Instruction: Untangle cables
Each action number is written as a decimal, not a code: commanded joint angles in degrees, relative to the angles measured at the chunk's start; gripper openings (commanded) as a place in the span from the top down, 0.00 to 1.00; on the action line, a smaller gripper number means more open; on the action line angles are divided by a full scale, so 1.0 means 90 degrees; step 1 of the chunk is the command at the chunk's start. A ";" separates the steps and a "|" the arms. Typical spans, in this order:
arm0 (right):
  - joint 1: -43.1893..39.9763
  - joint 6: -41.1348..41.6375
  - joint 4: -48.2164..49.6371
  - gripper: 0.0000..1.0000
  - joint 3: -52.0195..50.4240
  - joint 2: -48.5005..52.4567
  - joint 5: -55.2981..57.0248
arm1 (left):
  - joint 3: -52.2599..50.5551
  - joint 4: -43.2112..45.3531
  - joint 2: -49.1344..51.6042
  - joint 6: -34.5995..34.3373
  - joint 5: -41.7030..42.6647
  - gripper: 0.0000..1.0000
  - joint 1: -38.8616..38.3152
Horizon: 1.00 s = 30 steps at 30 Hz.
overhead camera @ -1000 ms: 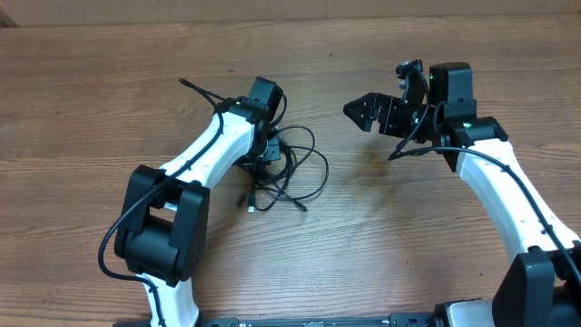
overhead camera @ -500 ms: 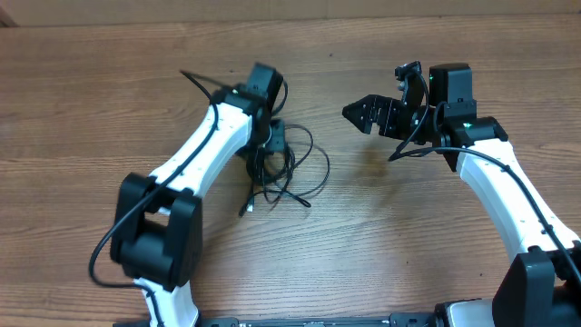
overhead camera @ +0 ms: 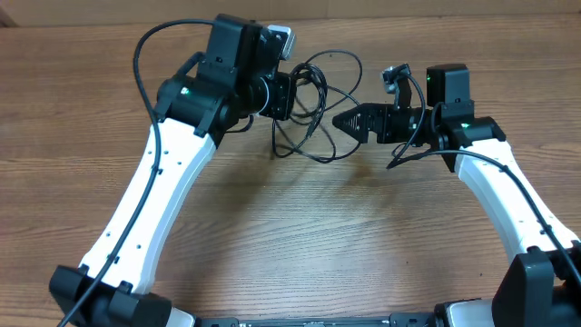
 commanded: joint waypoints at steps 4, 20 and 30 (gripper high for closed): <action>0.0129 -0.0097 0.0019 0.04 0.0010 0.0007 -0.0226 | 0.0131 -0.0160 -0.0124 0.0457 0.0228 0.96 -0.0044; 0.0168 -0.0066 0.0527 0.04 0.0010 0.0007 -0.0631 | 0.0131 -0.0636 -0.0124 0.1705 0.1192 0.96 -0.0192; 0.0165 -0.0015 0.0160 0.07 0.0010 0.0007 0.1277 | 0.0131 -0.0612 -0.0126 0.2115 0.2038 0.96 -0.0333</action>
